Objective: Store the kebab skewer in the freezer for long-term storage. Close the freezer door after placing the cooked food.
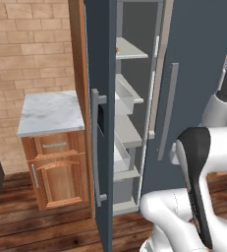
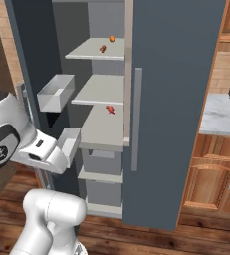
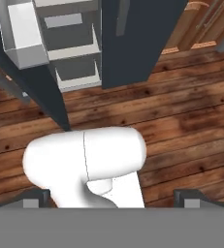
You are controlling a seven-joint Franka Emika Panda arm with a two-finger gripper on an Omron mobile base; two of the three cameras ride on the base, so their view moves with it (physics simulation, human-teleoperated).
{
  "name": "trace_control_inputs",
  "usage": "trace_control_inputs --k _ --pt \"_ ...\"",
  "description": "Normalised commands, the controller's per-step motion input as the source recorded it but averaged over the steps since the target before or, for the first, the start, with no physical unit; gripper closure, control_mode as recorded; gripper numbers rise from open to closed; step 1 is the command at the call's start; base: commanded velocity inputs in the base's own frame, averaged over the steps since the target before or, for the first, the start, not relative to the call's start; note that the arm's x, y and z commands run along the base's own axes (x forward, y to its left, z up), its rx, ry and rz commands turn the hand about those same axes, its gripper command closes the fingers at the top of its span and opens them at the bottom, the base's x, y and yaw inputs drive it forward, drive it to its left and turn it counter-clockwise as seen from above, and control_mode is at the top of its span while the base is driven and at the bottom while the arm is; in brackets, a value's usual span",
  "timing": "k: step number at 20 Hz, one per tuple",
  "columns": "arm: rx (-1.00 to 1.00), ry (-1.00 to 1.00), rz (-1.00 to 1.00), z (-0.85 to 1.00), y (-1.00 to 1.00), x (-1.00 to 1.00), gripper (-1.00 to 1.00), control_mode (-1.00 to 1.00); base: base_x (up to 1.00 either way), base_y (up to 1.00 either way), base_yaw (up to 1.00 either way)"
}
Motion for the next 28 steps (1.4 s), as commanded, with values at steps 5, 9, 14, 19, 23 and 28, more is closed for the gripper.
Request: trace_control_inputs --k 5,9,14,19,23,28 --pt "-0.17 -0.29 -0.23 0.0 0.87 0.55 -1.0 -1.0 0.0 0.0 0.0" --pt "-0.17 -0.29 -0.33 0.0 0.98 0.88 -1.0 -1.0 0.0 0.0 0.0" --pt "-0.19 -0.31 -0.34 0.0 0.95 0.99 -1.0 -1.0 0.0 0.0 0.0" --pt "-0.09 -0.26 -0.4 -0.02 0.94 0.7 -1.0 -1.0 0.0 0.0 0.0" --pt "-0.02 -0.09 -0.31 -0.02 0.64 0.62 -1.0 -1.0 0.0 0.0 0.0" --pt "-0.04 -0.01 -0.03 0.0 0.37 0.68 -1.0 -1.0 0.0 0.0 0.0"
